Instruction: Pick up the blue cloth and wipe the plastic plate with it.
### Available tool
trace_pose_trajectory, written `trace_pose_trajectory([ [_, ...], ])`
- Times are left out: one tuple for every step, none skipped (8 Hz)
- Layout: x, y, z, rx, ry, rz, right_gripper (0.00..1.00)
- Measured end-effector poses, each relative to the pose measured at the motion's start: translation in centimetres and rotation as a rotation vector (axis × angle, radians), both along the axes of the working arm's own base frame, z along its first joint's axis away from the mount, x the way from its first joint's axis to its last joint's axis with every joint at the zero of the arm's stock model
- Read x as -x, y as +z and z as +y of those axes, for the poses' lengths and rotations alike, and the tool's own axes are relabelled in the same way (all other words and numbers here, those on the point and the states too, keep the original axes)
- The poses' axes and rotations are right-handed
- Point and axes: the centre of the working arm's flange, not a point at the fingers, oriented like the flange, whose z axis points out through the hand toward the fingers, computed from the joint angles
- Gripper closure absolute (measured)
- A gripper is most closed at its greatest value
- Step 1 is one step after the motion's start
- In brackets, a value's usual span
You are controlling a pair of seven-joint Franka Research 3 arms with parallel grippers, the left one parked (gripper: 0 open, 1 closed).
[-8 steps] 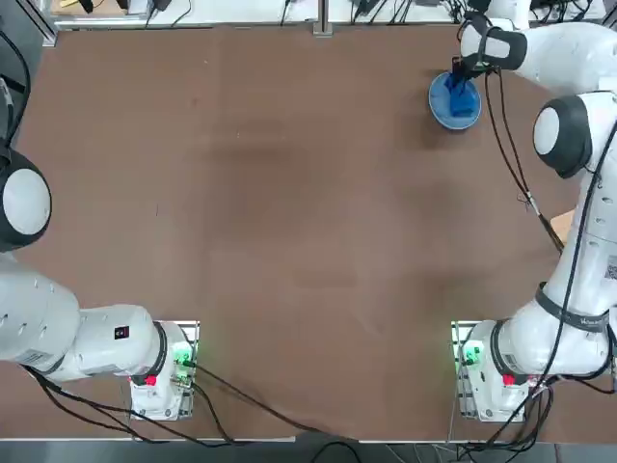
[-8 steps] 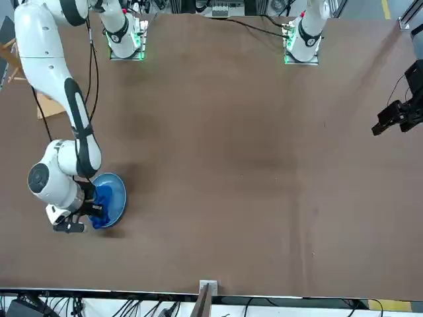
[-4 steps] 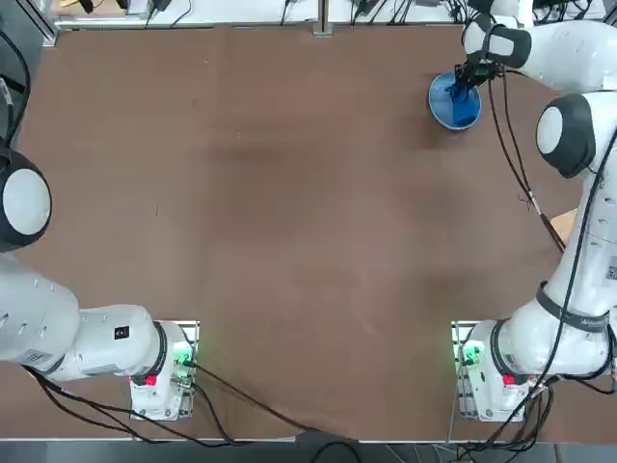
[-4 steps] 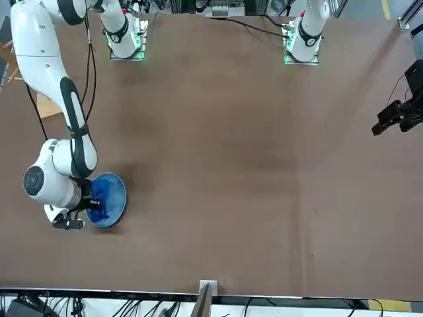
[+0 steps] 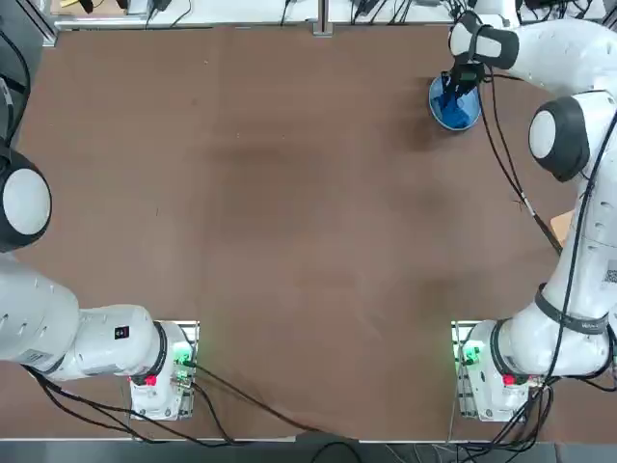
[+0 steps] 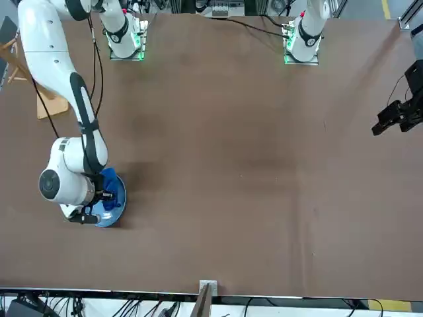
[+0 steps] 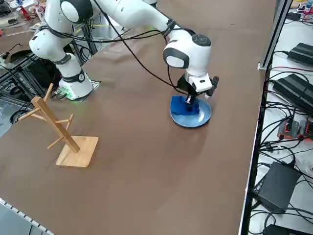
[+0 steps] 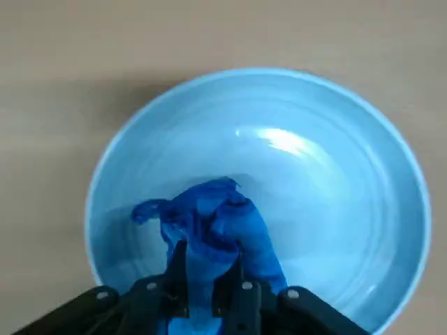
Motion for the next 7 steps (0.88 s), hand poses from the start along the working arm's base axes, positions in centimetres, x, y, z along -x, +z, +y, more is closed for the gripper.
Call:
trace_pose_trajectory([
  [-0.2,0.1,0.5,0.001,-0.007,-0.013,0.91],
  [-0.6,0.3,0.8,-0.001,-0.009,-0.053,0.91],
  [-1.4,0.5,0.8,-0.003,-0.012,-0.125,0.91],
  [-2.1,0.6,0.6,-0.005,-0.015,-0.187,0.91],
  [-2.5,0.6,0.3,-0.003,-0.014,-0.212,0.91],
  [-2.9,0.8,0.0,0.0,-0.013,-0.223,0.91],
  [-3.2,1.0,-0.8,0.003,-0.007,-0.231,0.91],
])
